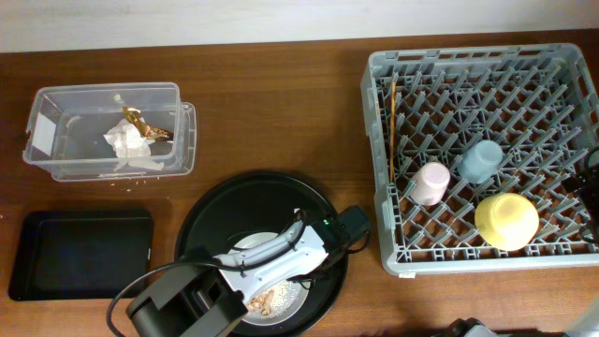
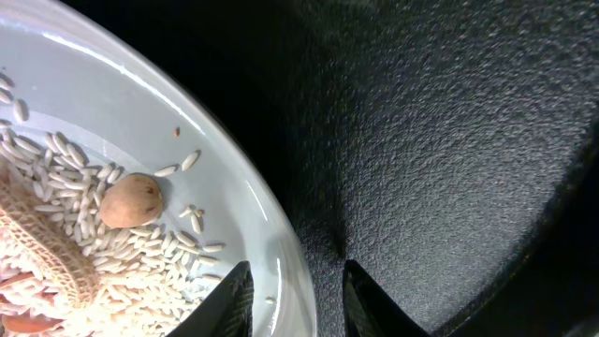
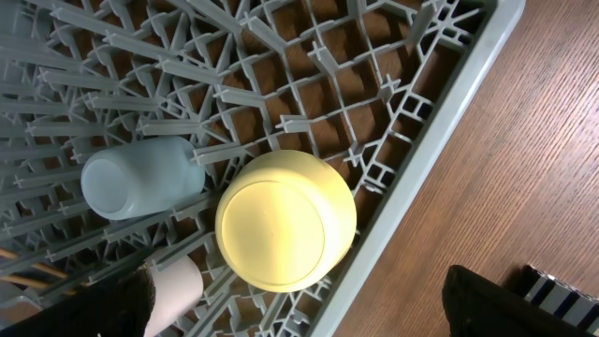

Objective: Sort waste into correct bins and load items into the dishwasher rack
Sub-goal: 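Reach the left gripper to the white plate and grasp its rim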

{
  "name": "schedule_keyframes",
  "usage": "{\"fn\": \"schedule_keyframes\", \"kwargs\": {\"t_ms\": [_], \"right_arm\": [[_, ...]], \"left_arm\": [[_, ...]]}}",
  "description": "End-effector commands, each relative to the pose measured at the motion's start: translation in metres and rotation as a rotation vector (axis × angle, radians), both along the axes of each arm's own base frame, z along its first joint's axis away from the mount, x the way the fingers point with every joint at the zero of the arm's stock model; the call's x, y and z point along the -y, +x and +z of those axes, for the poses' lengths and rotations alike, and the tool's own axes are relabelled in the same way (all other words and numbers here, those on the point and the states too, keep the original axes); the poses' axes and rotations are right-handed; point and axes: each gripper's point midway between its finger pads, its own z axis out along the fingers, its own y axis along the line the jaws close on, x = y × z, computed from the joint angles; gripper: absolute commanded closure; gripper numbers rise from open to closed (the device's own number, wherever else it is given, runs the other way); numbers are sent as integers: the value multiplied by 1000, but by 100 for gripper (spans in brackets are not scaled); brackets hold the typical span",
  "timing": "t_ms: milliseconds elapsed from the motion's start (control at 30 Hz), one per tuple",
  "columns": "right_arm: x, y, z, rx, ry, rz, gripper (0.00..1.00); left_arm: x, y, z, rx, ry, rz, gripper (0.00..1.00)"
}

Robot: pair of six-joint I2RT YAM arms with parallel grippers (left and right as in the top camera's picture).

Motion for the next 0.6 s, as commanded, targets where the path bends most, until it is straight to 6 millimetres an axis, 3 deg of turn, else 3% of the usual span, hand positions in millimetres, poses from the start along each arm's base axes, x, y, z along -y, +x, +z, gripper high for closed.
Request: {"fn": "schedule_keyframes", "kwargs": {"t_ms": [0, 133, 233, 367, 567], "right_arm": [[0, -1, 5, 13, -12, 5, 1], [0, -1, 5, 13, -12, 5, 1], [0, -1, 5, 13, -12, 5, 1], [0, -1, 5, 13, -12, 5, 1], [0, -1, 5, 13, -12, 5, 1]], "left_arm": [[-4, 0, -3, 4, 21, 11, 69], [-5, 0, -5, 2, 24, 11, 70], [-5, -1, -6, 0, 27, 11, 78], [-5, -2, -8, -7, 32, 11, 80], [-2, -1, -7, -7, 17, 12, 94]]}}
